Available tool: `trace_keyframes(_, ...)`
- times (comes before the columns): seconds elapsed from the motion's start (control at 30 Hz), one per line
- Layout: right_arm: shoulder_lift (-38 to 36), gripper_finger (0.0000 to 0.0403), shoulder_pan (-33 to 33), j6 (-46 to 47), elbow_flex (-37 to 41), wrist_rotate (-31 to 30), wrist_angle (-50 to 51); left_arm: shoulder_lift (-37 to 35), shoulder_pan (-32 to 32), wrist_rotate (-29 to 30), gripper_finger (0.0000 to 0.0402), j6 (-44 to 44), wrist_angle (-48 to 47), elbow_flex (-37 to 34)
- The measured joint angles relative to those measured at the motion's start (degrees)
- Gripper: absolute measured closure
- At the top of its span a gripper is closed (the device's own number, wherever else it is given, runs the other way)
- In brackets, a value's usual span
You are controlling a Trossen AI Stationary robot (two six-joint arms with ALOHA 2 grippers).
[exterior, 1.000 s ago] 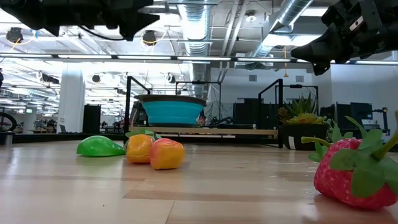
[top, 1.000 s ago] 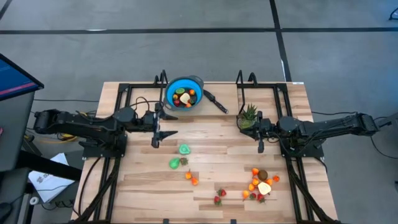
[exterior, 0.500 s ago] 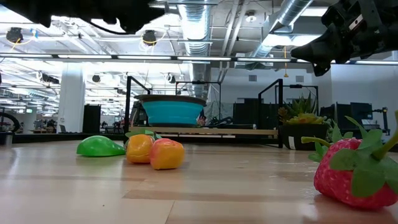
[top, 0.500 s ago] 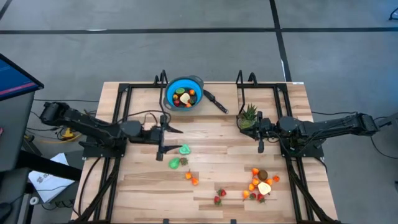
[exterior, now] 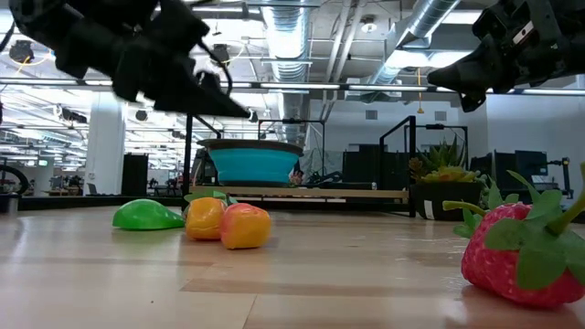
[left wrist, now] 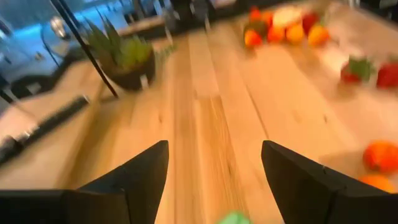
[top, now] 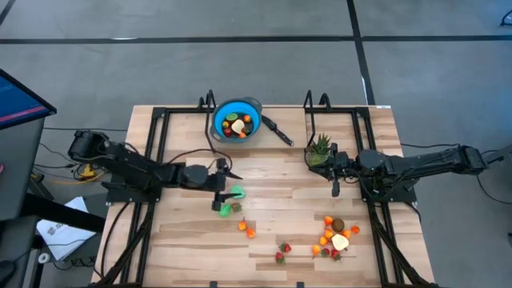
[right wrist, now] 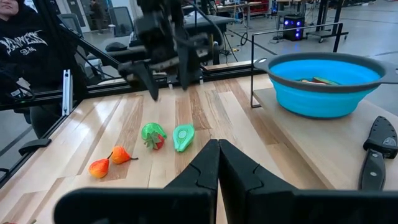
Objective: Pick & Place Fruit
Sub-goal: Put the avocado into the basket
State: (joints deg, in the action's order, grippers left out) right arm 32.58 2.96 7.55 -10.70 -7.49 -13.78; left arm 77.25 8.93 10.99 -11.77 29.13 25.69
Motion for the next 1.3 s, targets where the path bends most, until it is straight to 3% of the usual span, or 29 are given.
trace_keyframes(0.5,0.0,0.0401,0.0,0.0,0.0,0.0,0.0,11.1,0.0,-1.9,0.0152,4.5,-0.9,0.0)
trace_keyframes(0.83,0.0,0.0401,0.0,-0.5,0.0,0.0,0.0,10.9,-3.8,-1.9,0.0152,14.6,-1.1,0.3)
trace_keyframes(1.03,0.0,0.0401,0.0,-0.6,0.0,0.0,0.0,10.9,-6.2,-5.1,0.0152,21.3,-3.7,0.4)
trace_keyframes(1.3,0.0,0.0401,0.0,-0.6,0.0,0.0,0.1,10.9,-6.2,-6.6,0.0152,24.9,-7.9,0.4)
